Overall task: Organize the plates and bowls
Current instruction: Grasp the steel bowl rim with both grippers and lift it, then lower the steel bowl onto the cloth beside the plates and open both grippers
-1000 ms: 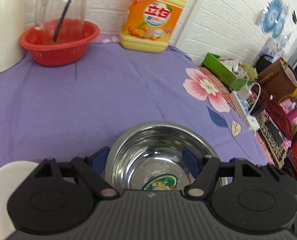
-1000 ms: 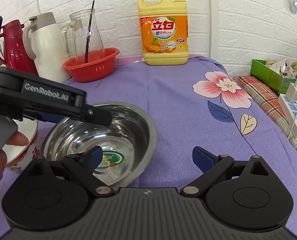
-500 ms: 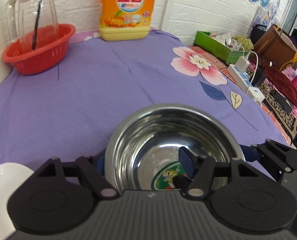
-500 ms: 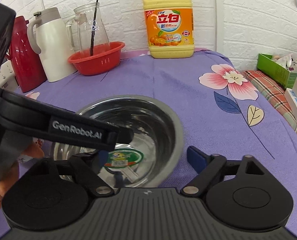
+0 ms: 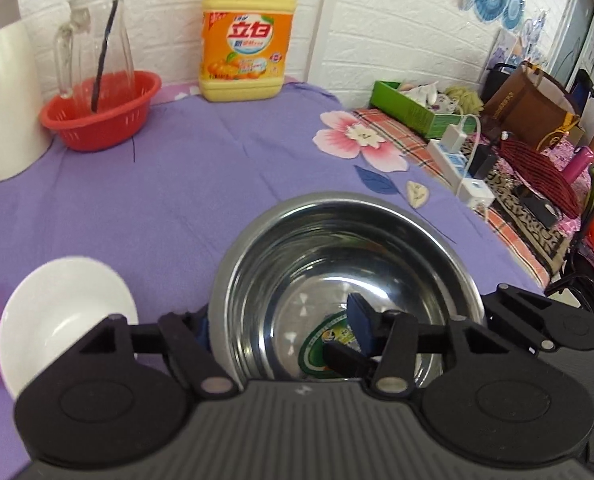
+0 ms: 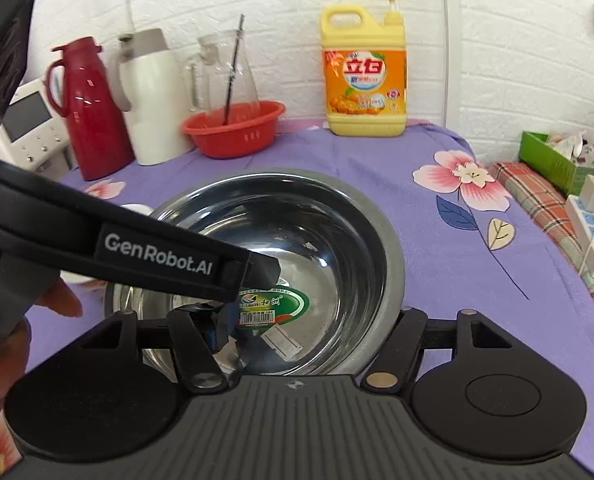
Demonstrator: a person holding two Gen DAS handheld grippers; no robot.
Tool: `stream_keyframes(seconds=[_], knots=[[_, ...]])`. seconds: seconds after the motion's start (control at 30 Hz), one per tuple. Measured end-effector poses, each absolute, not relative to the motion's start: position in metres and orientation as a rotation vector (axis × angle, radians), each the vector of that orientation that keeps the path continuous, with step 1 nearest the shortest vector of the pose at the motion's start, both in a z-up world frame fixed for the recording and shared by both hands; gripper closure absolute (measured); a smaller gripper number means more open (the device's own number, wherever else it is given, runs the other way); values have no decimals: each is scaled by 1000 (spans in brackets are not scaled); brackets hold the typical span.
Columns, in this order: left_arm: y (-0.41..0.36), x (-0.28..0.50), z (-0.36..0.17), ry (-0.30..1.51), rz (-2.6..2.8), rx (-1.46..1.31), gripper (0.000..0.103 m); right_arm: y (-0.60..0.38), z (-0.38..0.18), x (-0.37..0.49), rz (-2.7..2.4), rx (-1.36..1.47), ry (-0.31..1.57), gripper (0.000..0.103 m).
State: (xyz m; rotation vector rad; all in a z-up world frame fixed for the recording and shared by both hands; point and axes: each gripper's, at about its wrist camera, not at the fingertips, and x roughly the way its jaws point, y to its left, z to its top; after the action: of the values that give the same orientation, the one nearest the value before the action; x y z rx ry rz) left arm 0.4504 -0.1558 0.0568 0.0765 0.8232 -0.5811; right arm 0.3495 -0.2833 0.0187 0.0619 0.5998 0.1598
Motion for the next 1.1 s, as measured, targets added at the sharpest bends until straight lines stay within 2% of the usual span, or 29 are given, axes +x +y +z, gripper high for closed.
stream_keyframes(seconds=[0.27, 0.5, 0.97, 1.1], knots=[[-132, 352, 51, 808, -580, 88, 49, -259, 20, 260, 201, 4, 607, 0], [-101, 299, 35, 832, -568, 73, 48, -237, 7, 210, 265, -13, 646, 0], [-80, 278, 11, 871, -574, 25, 47, -218, -8, 190, 285, -33, 714, 0], [-79, 279, 4, 879, -588, 31, 44, -214, -15, 188, 299, -38, 726, 0]])
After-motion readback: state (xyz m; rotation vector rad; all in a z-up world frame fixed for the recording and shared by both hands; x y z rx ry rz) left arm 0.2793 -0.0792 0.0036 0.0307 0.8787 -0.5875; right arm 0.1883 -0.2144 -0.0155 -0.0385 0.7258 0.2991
